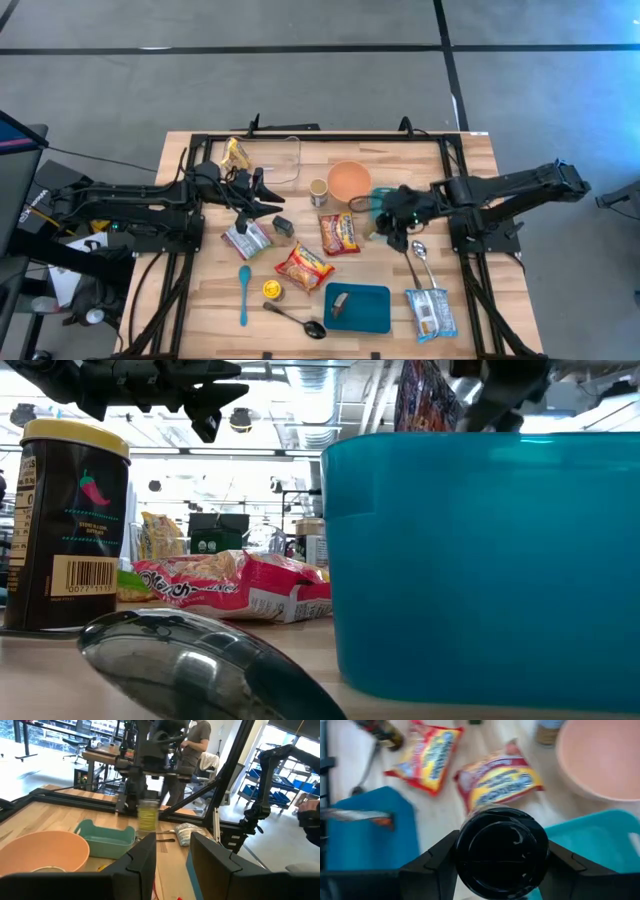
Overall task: Pick & Place Food Item
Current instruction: Put the black seasoning bottle into the blue bin
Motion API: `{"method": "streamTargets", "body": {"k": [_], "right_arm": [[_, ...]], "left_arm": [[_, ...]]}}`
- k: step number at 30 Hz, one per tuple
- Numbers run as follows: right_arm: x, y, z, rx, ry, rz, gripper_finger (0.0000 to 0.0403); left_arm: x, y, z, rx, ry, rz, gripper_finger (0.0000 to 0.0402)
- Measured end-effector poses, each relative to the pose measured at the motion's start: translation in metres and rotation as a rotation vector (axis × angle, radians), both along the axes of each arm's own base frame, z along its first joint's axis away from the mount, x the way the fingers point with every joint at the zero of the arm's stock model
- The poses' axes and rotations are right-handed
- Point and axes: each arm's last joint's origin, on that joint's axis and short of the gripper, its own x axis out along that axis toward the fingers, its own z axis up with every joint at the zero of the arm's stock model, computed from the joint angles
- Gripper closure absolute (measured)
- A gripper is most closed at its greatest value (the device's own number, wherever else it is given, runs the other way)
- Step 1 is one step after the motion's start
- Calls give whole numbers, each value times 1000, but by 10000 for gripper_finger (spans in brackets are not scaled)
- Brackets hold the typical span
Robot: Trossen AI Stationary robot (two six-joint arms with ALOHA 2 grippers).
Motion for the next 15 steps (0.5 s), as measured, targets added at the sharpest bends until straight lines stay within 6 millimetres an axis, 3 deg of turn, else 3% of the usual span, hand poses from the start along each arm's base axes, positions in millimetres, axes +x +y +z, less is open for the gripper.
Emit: {"method": "streamTargets", "body": {"k": [9, 15], "right_arm": [[4, 58, -9, 53, -32, 128, 206], [8, 84, -14, 43, -13, 153, 206]], "left_arm": [[0, 0, 1, 1, -6, 0, 286], [0, 0, 1, 3, -15, 0, 286]]}}
